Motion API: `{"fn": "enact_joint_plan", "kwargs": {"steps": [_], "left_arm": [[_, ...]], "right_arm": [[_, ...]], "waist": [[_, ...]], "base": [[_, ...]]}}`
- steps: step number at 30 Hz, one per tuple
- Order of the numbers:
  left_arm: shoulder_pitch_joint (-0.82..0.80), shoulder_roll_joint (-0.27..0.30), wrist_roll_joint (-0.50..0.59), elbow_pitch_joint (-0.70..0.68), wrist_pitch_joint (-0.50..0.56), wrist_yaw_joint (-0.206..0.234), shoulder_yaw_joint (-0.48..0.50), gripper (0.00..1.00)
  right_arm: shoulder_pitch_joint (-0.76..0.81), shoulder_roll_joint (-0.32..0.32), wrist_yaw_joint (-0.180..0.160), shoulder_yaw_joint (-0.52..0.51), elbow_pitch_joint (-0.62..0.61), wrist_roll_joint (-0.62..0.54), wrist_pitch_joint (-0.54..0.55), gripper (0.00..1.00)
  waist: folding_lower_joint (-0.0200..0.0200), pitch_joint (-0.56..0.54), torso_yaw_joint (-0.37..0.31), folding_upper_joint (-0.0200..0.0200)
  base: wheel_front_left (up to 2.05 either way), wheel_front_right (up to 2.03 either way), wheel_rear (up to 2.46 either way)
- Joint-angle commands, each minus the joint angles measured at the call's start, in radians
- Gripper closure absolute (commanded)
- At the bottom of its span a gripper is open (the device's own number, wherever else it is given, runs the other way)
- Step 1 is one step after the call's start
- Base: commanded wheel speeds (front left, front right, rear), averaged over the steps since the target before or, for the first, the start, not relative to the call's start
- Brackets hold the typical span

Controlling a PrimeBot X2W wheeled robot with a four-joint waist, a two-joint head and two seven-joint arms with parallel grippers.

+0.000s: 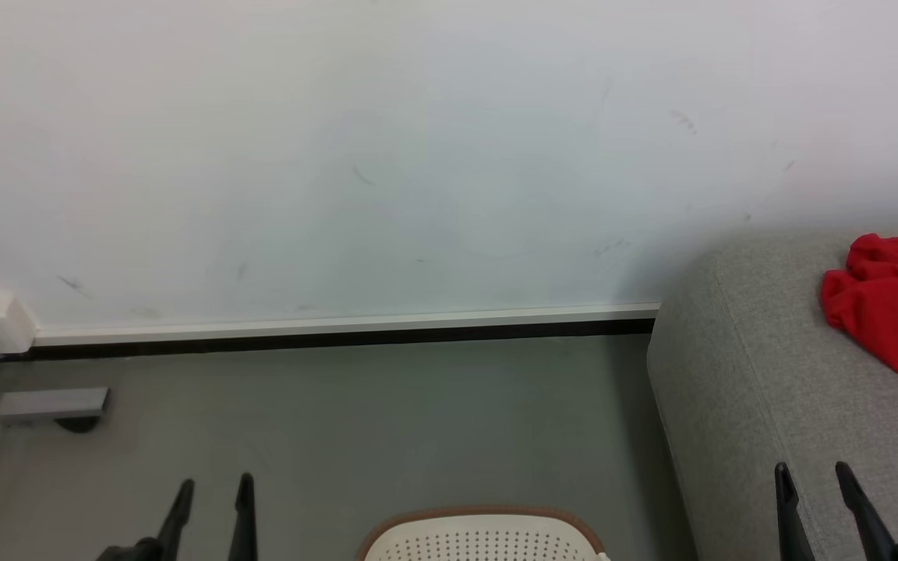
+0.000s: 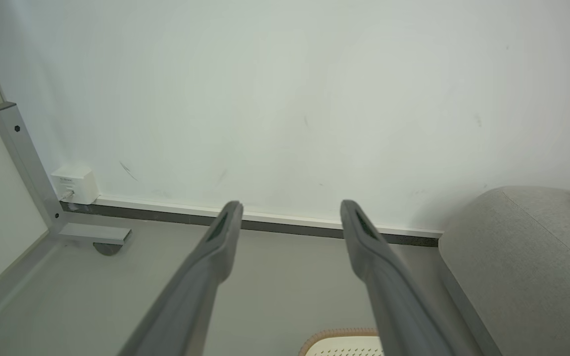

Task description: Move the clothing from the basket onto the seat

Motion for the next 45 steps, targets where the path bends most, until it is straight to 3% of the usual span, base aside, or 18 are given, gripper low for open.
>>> {"fn": "enact_joint_plan", "kwargs": {"steps": [1, 5, 45], "left_arm": [[0.000, -0.001, -0.002, 0.004, 0.000, -0.001, 0.000, 1.00], [0.006, -0.011, -0.014, 0.038, 0.007, -0.001, 0.001, 1.00], [-0.064, -0.011, -0.657, 0.022, 0.175, -0.041, 0.045, 1.00]], "right_arm": [[0.000, 0.000, 0.000, 0.001, 0.002, 0.001, 0.000, 1.00], [0.007, 0.005, 0.000, 0.001, 0.033, 0.012, 0.006, 1.00], [-0.079, 0.000, -0.001, -0.033, 0.049, 0.643, 0.173, 1.00]], "waist": [[0.0000, 0.000, -0.001, 0.0000], [0.0000, 0.000, 0.000, 0.0000], [0.0000, 0.011, 0.010, 0.0000]], "base": [[0.00, 0.00, 0.00], [0.00, 0.00, 0.00], [0.00, 0.00, 0.00]]}}
